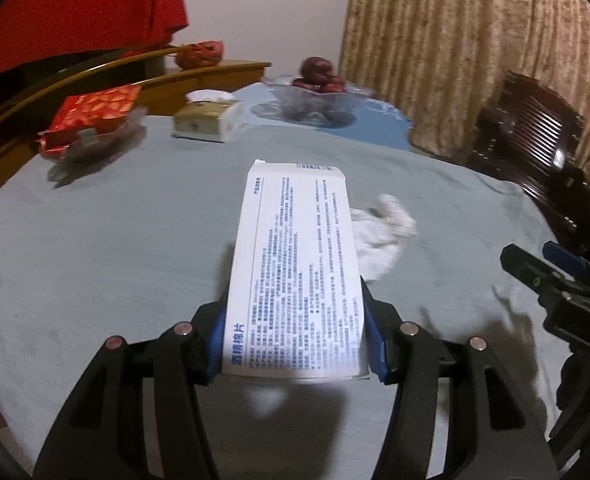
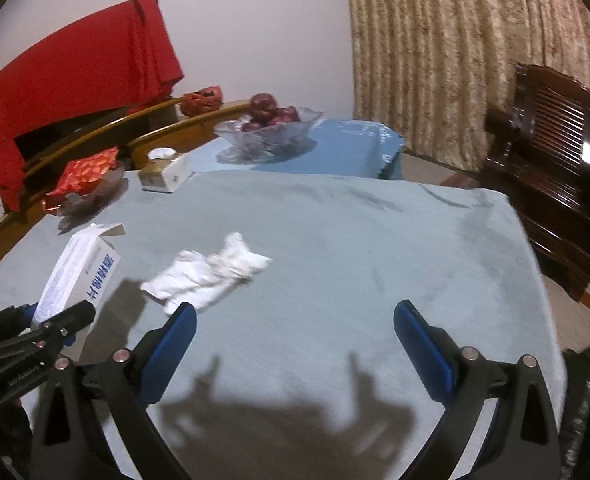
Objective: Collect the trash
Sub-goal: 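Grasp the crumpled white tissue with the right tool and lift it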
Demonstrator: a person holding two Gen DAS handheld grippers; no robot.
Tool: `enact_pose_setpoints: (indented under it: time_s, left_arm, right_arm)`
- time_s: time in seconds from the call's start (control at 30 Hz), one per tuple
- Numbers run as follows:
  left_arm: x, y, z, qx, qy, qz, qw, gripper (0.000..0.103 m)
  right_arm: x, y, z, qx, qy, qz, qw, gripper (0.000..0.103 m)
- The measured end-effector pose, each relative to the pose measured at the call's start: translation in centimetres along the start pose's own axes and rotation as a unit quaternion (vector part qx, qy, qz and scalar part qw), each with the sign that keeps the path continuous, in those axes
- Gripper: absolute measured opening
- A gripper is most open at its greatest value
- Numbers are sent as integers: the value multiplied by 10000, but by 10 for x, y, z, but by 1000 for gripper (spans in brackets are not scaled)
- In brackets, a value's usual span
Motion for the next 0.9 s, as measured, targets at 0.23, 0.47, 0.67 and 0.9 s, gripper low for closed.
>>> enact_pose_setpoints:
  time_s: [0.23, 0.47, 0.67, 0.9]
  left_arm:
    - [16, -51, -11, -230, -2, -397, 9989, 53]
    - [26, -63, -13, -266, -19, -466, 9986, 53]
    - [31, -69, -8, -330, -75, -502, 9982, 53]
    - [36, -73, -7, -388, -109, -592, 9974, 54]
  right_arm:
    - [43, -38, -13, -214, -158, -202, 9994, 97]
    - [78, -58, -15, -378, -446, -225, 9980, 97]
    - [101, -64, -11, -422, -763, -172, 9960, 97]
    - [119, -72, 1, -543, -1178, -348, 9909, 88]
Point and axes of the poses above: each gripper's, at about its wrist camera, not at the fingertips, and x roughly the way its jaws point, y to its right, z to its underside, the point moved 9 cm from there along x, roughly the way its jaws point, and after that the axes turned 5 degrees about -x, right-handed, at the moved point
